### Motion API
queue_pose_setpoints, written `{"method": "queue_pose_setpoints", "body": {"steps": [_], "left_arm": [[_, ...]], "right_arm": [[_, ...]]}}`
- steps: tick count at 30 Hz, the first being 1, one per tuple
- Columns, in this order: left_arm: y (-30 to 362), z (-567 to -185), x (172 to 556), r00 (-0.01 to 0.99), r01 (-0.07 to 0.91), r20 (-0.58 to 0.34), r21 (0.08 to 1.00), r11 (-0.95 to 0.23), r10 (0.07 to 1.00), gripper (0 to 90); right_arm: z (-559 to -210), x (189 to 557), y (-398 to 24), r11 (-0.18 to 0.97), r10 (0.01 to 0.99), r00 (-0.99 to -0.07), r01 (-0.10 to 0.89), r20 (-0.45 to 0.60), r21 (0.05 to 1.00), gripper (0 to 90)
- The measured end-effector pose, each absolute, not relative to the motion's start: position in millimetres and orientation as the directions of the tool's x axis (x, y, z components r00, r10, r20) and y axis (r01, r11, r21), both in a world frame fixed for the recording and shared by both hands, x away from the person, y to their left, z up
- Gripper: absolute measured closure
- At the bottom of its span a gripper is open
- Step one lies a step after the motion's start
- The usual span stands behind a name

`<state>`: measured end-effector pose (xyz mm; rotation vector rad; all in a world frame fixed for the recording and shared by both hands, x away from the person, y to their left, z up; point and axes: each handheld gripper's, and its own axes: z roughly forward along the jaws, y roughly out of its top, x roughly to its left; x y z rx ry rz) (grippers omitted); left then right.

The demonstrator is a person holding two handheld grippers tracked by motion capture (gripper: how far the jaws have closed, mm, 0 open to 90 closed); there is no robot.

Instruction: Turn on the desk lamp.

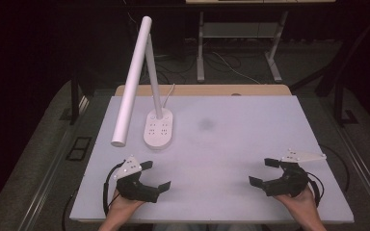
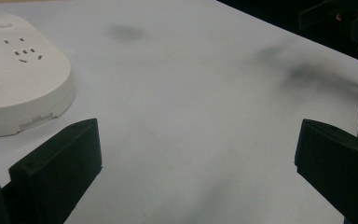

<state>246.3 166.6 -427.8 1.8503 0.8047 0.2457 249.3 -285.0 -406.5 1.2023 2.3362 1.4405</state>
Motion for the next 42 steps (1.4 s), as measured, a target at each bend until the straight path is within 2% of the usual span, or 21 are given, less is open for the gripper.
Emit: {"method": "queue_pose_setpoints", "body": {"steps": [22, 42], "left_arm": [[164, -429, 245, 0.758, 0.414, -0.198, 0.882, -0.224, 0.621, 0.0], [165, -428, 245, 0.758, 0.412, -0.201, 0.885, -0.217, 0.62, 0.0]], "right_arm": [[-399, 251, -282, 0.254, 0.689, -0.675, 0.567, 0.265, 0.784, 0.5], [-373, 267, -271, 0.305, 0.662, -0.711, 0.546, 0.239, 0.78, 0.5]]}}
